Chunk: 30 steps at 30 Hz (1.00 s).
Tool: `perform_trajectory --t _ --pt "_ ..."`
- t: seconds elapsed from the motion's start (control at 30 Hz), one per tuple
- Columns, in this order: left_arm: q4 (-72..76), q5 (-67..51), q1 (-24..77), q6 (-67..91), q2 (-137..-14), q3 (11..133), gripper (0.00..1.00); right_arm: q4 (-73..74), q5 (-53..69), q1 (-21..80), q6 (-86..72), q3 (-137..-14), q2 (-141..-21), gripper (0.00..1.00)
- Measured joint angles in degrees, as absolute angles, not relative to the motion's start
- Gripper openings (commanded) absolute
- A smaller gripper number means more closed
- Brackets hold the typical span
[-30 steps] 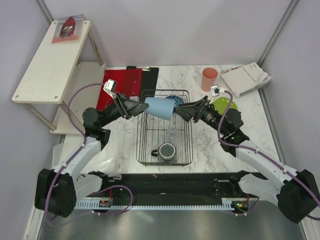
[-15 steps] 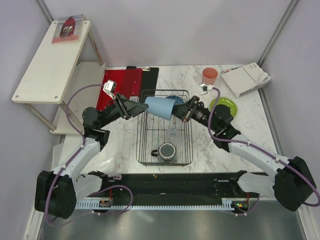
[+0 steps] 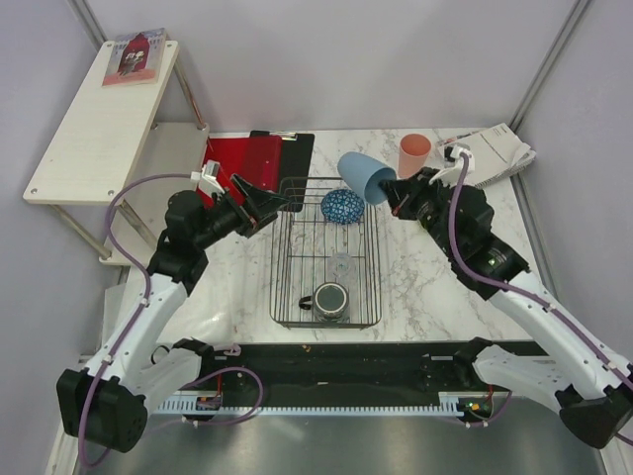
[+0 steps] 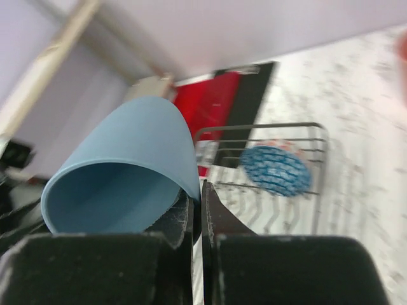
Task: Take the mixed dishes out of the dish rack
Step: Place the cup at the center of the board.
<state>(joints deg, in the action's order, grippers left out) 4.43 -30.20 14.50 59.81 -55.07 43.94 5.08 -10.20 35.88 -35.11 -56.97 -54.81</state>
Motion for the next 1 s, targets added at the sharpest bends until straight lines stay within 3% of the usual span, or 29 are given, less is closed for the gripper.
perform_trajectory --t 0.27,0.57,1.0 --pt "-16.2 -19.9 14.5 56.8 -58.6 47.6 0.99 25.6 -25.3 29.6 -39.7 -67.4 -67.2 0.0" --pt "-22.1 -18.1 14.5 56.7 -58.4 47.6 0.99 35.2 -23.8 14.9 -43.1 -77.2 -79.5 0.0" --pt "-25.6 -18.1 14.5 56.7 -58.0 47.6 0.99 49.8 -18.9 12.1 -43.0 -109.3 -110.5 0.0"
